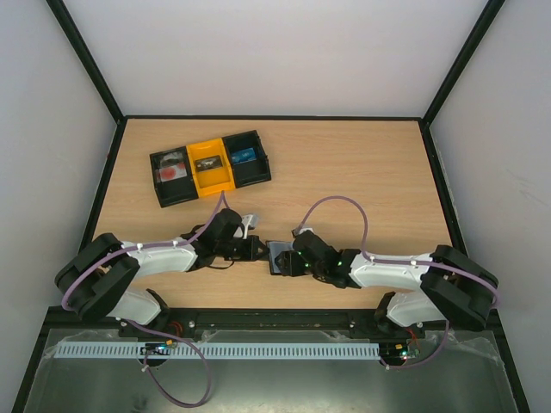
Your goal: Take the credit cards out of the card holder
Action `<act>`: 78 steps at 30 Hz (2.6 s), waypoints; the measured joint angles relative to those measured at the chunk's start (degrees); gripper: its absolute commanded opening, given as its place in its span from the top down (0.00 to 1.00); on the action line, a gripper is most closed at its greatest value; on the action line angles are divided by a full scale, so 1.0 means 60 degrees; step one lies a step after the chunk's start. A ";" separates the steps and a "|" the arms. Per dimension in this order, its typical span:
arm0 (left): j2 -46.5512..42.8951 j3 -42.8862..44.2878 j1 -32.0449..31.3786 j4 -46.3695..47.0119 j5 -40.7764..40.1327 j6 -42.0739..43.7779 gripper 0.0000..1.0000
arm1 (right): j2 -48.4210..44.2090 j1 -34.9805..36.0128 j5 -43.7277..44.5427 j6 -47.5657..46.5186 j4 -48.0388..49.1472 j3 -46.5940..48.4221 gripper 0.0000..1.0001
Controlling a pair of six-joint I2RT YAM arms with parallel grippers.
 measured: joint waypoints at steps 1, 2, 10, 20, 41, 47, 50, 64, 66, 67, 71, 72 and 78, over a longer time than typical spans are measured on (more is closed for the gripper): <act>0.0000 0.0000 0.0000 0.0004 0.0000 0.0000 0.97 | 0.0022 0.0015 0.0004 0.0000 0.0025 0.0004 0.26; 0.0000 0.0000 0.0000 0.0000 0.0000 0.0000 0.97 | 0.0044 0.0025 0.0007 0.0000 0.0025 0.0015 0.25; 0.0000 0.0000 0.0000 0.0000 0.0000 0.0000 0.97 | 0.0193 0.0157 0.0189 0.0000 -0.0033 0.0164 0.28; 0.0000 0.0000 0.0000 -0.0022 -0.0007 0.0000 0.97 | 0.0193 0.0204 0.0514 0.0000 -0.0364 0.0270 0.25; 0.0000 0.0000 0.0000 -0.0018 -0.0022 0.0004 0.97 | -0.0455 0.0204 0.0987 -0.0040 -0.1151 0.0357 0.39; 0.0000 0.0000 0.0000 -0.0098 -0.0153 0.0091 0.97 | -0.0860 0.0208 0.1534 -0.0036 -0.1672 0.0444 0.44; 0.0000 0.0004 0.0000 -0.0186 -0.0215 0.0175 0.97 | -0.1027 0.0211 0.1927 -0.0025 -0.2007 0.0444 0.47; 0.0004 0.0098 0.0004 -0.0805 -0.0798 0.0430 0.83 | -0.1909 0.0211 0.3191 0.0317 -0.3242 0.0444 0.56; -0.0007 0.0175 0.0004 -0.0951 -0.0940 0.0470 0.73 | -0.2127 0.0211 0.3129 0.0295 -0.3213 0.0444 0.57; -0.0044 0.0211 0.0004 -0.1042 -0.1078 0.0426 0.65 | -0.2208 0.0211 0.3075 0.0284 -0.3173 0.0444 0.57; -0.0466 0.0215 0.0007 -0.1333 -0.1421 0.0397 0.42 | -0.2291 0.0211 0.2812 0.0262 -0.2889 0.0444 0.60; -0.0608 0.0215 0.0011 -0.1366 -0.1501 0.0342 0.41 | -0.2288 0.0211 0.2779 0.0255 -0.2841 0.0444 0.60; -0.0896 0.0433 0.0000 -0.1290 -0.1483 0.0186 0.39 | -0.2018 0.0211 0.2681 0.0248 -0.2382 0.0444 0.63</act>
